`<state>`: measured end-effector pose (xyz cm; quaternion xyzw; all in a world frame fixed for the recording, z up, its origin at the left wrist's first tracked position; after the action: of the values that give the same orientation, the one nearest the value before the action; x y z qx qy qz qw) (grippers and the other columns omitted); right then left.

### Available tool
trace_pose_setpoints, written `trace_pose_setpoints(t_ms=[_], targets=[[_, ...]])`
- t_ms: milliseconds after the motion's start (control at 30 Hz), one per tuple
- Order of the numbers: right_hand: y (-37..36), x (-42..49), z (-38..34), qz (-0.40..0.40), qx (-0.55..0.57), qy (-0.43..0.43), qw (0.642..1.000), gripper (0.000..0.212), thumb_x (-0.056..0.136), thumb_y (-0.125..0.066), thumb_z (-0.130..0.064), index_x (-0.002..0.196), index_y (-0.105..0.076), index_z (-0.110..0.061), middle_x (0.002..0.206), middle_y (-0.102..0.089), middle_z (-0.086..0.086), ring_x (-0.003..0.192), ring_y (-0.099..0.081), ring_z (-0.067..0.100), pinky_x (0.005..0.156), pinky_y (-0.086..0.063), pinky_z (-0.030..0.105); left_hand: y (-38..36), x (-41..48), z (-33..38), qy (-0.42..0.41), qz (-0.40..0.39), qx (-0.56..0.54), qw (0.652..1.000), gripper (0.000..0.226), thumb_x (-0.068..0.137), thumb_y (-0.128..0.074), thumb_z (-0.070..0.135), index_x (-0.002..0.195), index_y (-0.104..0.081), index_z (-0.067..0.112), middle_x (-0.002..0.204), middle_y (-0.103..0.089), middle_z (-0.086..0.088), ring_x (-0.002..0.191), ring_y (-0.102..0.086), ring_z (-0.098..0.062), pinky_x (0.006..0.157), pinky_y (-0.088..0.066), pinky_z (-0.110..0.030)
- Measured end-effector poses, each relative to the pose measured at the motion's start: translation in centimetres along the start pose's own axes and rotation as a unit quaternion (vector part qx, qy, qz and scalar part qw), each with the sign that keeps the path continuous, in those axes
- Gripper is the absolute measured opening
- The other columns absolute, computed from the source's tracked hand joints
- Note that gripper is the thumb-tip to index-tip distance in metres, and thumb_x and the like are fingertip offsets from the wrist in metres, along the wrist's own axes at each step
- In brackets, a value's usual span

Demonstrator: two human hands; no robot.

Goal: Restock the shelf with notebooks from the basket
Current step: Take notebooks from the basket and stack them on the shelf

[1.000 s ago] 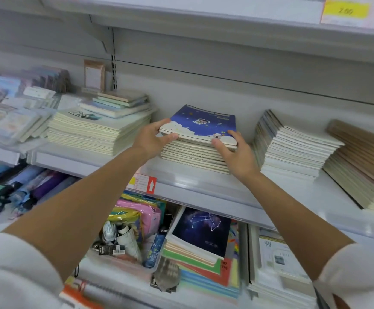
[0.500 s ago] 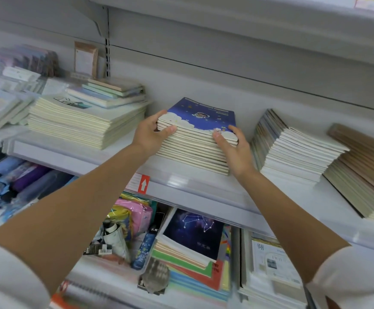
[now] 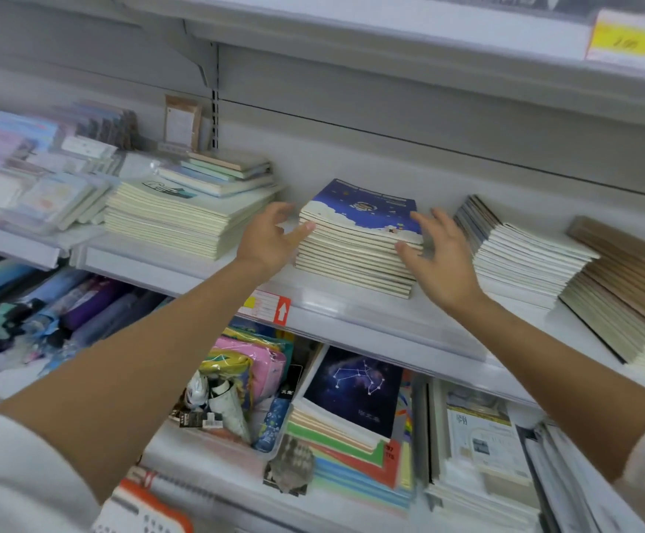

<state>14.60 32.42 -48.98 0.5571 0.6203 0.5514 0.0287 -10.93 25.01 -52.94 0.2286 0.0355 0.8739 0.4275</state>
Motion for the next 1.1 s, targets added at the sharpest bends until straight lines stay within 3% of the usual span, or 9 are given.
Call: trace_pose_setpoints(t_ms=[100, 167, 267, 400, 600, 700, 833, 967, 1100], targets=[[0.2, -2.7, -5.2, 0.035, 0.058, 0.066, 0.996, 0.039, 0.092, -0.061, -0.033, 0.126, -0.059, -0.015, 0.136, -0.049, 0.006, 0.128, -0.042, 0.021, 0.107, -0.027, 0.028, 3.1, -2.8, -0.4, 0.019, 0.038, 0.002, 0.999, 0.033, 0.091, -0.059, 0.046, 0.111, -0.055, 0.019, 0.112, -0.065, -0.001, 0.093, -0.064, -0.017, 0.082, -0.050, -0.030], [-1.5, -4.6, -8.8, 0.003, 0.090, 0.098, 0.991, 0.031, 0.090, -0.063, -0.028, 0.117, -0.063, -0.011, 0.124, -0.055, 0.006, 0.119, -0.047, 0.021, 0.103, -0.031, 0.027, 5.4, -5.1, -0.7, 0.027, 0.048, 0.002, 0.998, 0.025, 0.091, -0.060, 0.039, 0.091, -0.054, 0.016, 0.087, -0.066, -0.005, 0.077, -0.062, -0.018, 0.068, -0.046, -0.028], [-5.2, -7.7, -14.1, -0.068, 0.105, 0.142, 0.982, 0.028, 0.088, -0.064, -0.027, 0.112, -0.064, -0.012, 0.118, -0.056, 0.005, 0.113, -0.048, 0.019, 0.098, -0.035, 0.027, 8.8, -8.7, -1.8, 0.058, 0.037, 0.020, 0.997, 0.026, 0.091, -0.062, 0.028, 0.072, -0.051, 0.013, 0.064, -0.057, -0.004, 0.059, -0.052, -0.017, 0.062, -0.041, -0.029], [-10.4, -12.2, -19.4, -0.160, 0.135, 0.155, 0.966, 0.024, 0.088, -0.064, -0.024, 0.107, -0.066, -0.009, 0.116, -0.055, 0.006, 0.111, -0.049, 0.020, 0.095, -0.033, 0.024, 14.6, -14.4, -5.6, 0.129, 0.043, 0.082, 0.987, 0.027, 0.090, -0.063, 0.020, 0.068, -0.054, 0.007, 0.061, -0.054, -0.006, 0.058, -0.049, -0.017, 0.066, -0.041, -0.031], [-18.1, -20.3, -26.0, -0.295, 0.148, 0.169, 0.929, 0.019, 0.087, -0.066, -0.023, 0.093, -0.069, -0.005, 0.103, -0.061, 0.012, 0.103, -0.053, 0.025, 0.092, -0.039, 0.035, 23.5, -25.6, -15.1, 0.284, 0.066, 0.115, 0.950, 0.026, 0.087, -0.065, 0.021, 0.068, -0.055, 0.007, 0.061, -0.056, -0.005, 0.058, -0.046, -0.018, 0.060, -0.037, -0.027], [-22.7, -25.3, -28.4, -0.402, 0.161, 0.143, 0.890, 0.027, 0.090, -0.064, -0.029, 0.106, -0.067, -0.007, 0.118, -0.054, 0.011, 0.114, -0.049, 0.025, 0.098, -0.039, 0.037, 26.5, -31.4, -19.9, 0.350, 0.092, 0.105, 0.926, 0.025, 0.087, -0.066, 0.021, 0.069, -0.060, 0.006, 0.065, -0.061, -0.007, 0.058, -0.048, -0.017, 0.062, -0.038, -0.026], [-27.7, -32.4, -29.7, -0.512, 0.169, 0.118, 0.834, 0.033, 0.092, -0.061, -0.033, 0.119, -0.062, -0.013, 0.133, -0.048, 0.005, 0.128, -0.041, 0.019, 0.104, -0.033, 0.029, 29.2, -39.2, -26.2, 0.439, 0.130, 0.071, 0.886, 0.028, 0.088, -0.064, 0.016, 0.062, -0.059, 0.009, 0.065, -0.062, -0.007, 0.053, -0.044, -0.017, 0.050, -0.034, -0.023], [-31.9, -39.3, -28.8, -0.619, 0.066, 0.135, 0.771, 0.047, 0.094, -0.055, -0.038, 0.135, -0.050, -0.015, 0.149, -0.034, 0.005, 0.132, -0.039, 0.025, 0.108, -0.036, 0.042, 31.2, -47.7, -31.5, 0.550, 0.187, 0.012, 0.814, 0.028, 0.092, -0.058, 0.009, 0.065, -0.059, 0.002, 0.065, -0.059, -0.013, 0.047, -0.044, -0.019, 0.036, -0.036, -0.017], [-34.6, -43.6, -27.6, -0.661, -0.025, 0.195, 0.725, 0.054, 0.095, -0.053, -0.036, 0.144, -0.042, -0.015, 0.152, -0.030, 0.009, 0.135, -0.037, 0.027, 0.110, -0.034, 0.040, 31.6, -56.5, -35.0, 0.648, 0.228, 0.006, 0.727, 0.025, 0.092, -0.054, 0.003, 0.067, -0.050, 0.003, 0.064, -0.050, -0.012, 0.051, -0.045, -0.020, 0.049, -0.043, -0.023]])
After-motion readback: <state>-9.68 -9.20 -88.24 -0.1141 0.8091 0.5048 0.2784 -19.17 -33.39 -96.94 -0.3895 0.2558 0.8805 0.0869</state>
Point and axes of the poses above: each hand's wrist, its own x-axis towards the middle knuckle, its own y-axis out of the back of the hand, z = x × y, the point moved 8 cm from there along x, towards the middle knuckle
